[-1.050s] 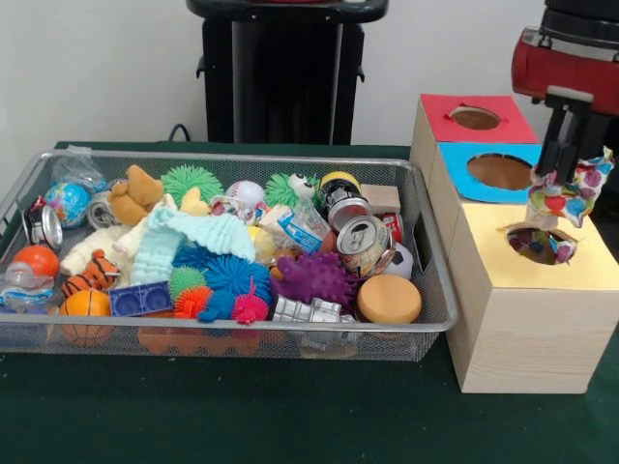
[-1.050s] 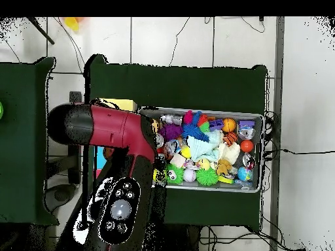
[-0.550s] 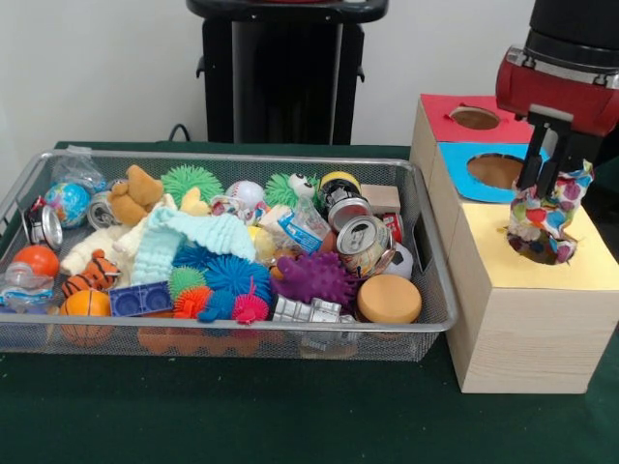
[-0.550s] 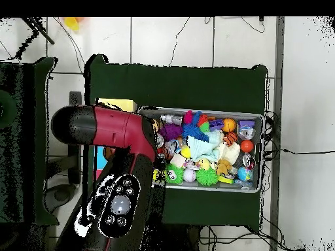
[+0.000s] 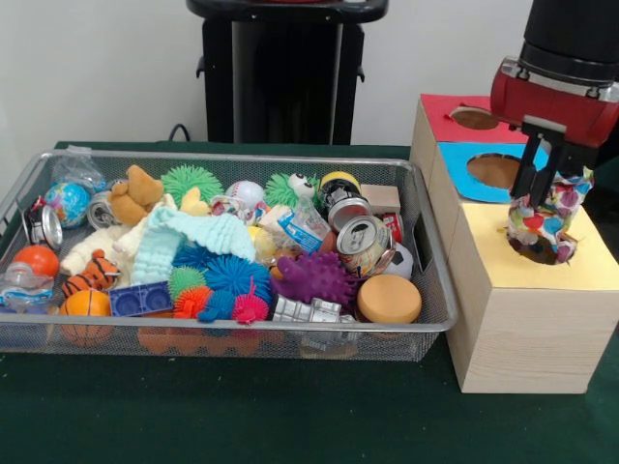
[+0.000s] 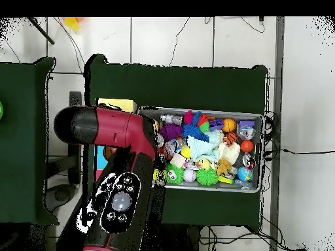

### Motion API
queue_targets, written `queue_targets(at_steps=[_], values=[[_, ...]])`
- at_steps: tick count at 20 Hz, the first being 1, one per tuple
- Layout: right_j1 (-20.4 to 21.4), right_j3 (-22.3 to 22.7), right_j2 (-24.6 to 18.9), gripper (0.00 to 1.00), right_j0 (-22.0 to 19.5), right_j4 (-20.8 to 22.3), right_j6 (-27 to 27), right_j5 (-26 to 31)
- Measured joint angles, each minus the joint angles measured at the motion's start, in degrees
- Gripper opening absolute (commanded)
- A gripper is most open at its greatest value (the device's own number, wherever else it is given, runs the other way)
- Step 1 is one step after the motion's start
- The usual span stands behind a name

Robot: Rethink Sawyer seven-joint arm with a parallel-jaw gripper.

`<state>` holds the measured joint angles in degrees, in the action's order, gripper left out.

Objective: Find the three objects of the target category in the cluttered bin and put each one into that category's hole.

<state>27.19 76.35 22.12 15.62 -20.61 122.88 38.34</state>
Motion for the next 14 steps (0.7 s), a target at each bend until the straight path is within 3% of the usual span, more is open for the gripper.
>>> queue_targets(at_steps=[14], values=[[-2.9,-4.4,0.0,0.0,0.3,0.0,0.0,0.0]])
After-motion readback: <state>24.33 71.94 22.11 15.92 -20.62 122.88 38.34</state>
